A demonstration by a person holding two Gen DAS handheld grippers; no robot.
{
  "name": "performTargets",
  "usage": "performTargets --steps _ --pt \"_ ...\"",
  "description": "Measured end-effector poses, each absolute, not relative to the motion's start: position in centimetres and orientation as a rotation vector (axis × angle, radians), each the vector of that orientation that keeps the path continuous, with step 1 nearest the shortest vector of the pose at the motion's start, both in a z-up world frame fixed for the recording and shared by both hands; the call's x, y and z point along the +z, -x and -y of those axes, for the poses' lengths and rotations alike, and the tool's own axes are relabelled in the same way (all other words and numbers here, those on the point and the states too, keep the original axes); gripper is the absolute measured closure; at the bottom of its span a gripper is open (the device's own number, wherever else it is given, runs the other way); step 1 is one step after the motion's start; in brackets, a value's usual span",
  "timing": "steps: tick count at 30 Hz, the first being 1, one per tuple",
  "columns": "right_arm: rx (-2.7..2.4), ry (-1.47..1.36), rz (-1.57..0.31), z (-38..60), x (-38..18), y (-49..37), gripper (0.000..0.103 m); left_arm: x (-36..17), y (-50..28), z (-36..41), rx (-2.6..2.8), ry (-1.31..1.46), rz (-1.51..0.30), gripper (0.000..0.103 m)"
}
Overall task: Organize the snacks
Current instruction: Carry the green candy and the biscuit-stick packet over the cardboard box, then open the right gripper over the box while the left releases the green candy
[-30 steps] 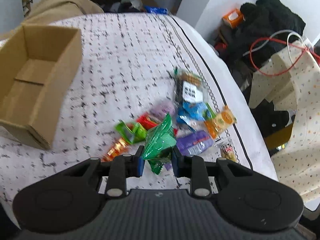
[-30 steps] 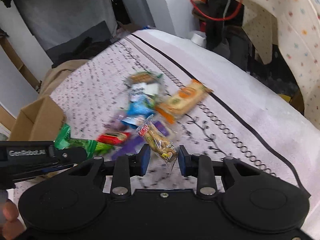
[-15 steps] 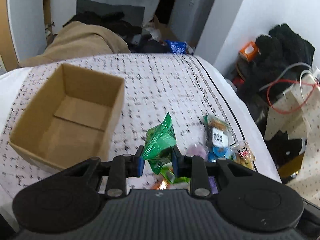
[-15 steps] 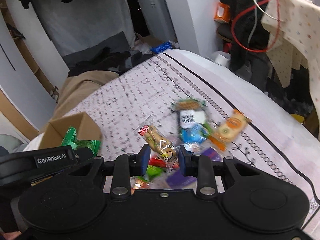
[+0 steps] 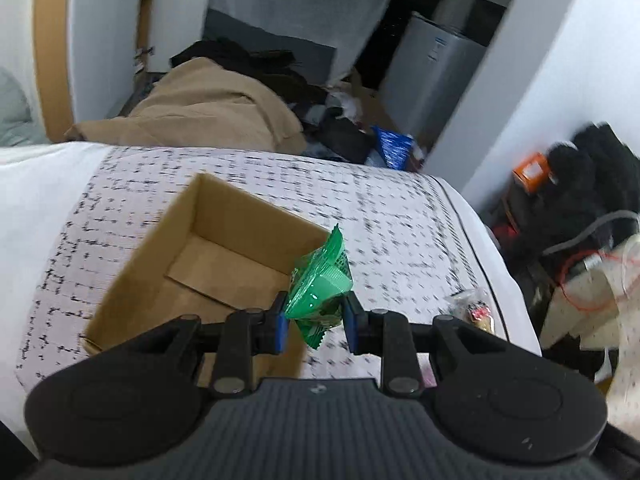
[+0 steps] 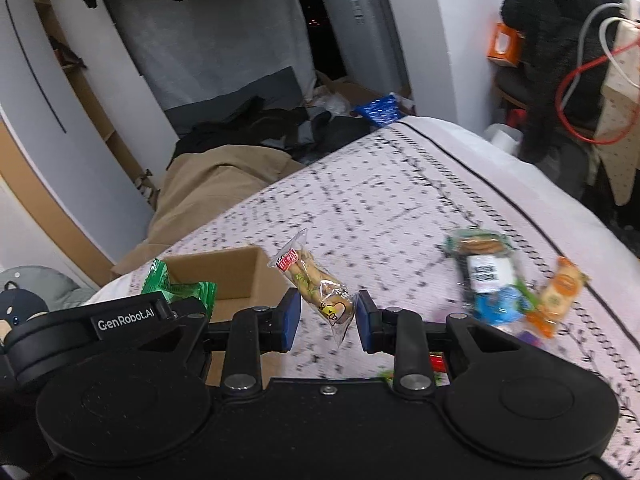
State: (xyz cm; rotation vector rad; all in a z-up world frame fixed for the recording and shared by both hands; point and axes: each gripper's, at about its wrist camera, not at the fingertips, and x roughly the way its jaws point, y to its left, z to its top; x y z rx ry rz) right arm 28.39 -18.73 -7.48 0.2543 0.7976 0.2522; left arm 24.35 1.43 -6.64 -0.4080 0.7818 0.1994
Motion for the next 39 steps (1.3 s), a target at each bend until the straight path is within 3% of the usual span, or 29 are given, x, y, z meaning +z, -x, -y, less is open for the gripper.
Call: performTargets --steps 11,25,28,34,39 --pt "0.324 -0.224 -0.829 11.8 -8.6 -31.0 0.074 -7.2 -25.9 -8.9 0.332 0.521 -0.761 0.076" --pt "0.349 -0.207 -0.891 6.7 -11.4 -34.3 0.073 -10.6 -28.7 -12.3 0.316 0.578 -0.825 0.076" --pt "0.345 -0.208 -0.893 6.6 -11.7 -34.8 0.068 -11.0 -29.2 -12.4 0.306 0.57 -0.836 0.076" --pt "0.326 -0.208 -0.898 7.0 -11.6 -34.7 0.059 -11.2 -29.5 -12.5 0.314 0.579 -0.863 0.067" --pt "0.3 -0.21 -0.901 8.5 -11.3 -33.8 0.054 -10.7 -29.4 -11.6 0.291 0.547 -0.864 0.042"
